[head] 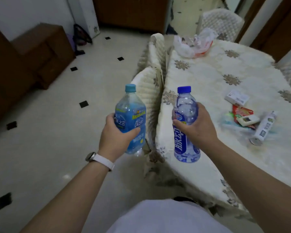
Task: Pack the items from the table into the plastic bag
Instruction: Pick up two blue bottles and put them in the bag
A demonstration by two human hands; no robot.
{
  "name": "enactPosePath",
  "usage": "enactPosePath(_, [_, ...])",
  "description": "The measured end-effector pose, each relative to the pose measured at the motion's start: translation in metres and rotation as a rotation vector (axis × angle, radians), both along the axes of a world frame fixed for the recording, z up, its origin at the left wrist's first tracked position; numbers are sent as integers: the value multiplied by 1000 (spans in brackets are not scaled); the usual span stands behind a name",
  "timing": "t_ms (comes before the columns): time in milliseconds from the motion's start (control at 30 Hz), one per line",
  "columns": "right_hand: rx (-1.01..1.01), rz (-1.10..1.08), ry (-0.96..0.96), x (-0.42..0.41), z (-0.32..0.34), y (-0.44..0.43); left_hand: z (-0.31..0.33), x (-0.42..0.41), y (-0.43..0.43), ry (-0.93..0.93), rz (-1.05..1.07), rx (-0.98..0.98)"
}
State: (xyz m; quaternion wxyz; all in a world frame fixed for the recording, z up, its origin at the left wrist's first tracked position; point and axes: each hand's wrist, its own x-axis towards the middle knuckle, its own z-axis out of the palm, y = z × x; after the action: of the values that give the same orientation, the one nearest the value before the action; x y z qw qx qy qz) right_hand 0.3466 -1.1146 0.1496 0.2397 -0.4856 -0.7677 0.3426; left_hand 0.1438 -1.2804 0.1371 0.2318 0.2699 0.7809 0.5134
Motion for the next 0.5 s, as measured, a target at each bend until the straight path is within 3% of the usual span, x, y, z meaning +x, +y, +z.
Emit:
enactPosePath(300, [-34,317,-17,-143,-13,-23,-14,-88,-64,-12,321,-53])
enactPosePath(500, [-199,376,29,-237,-26,-3,-23,-159,-53,-46,410,-148])
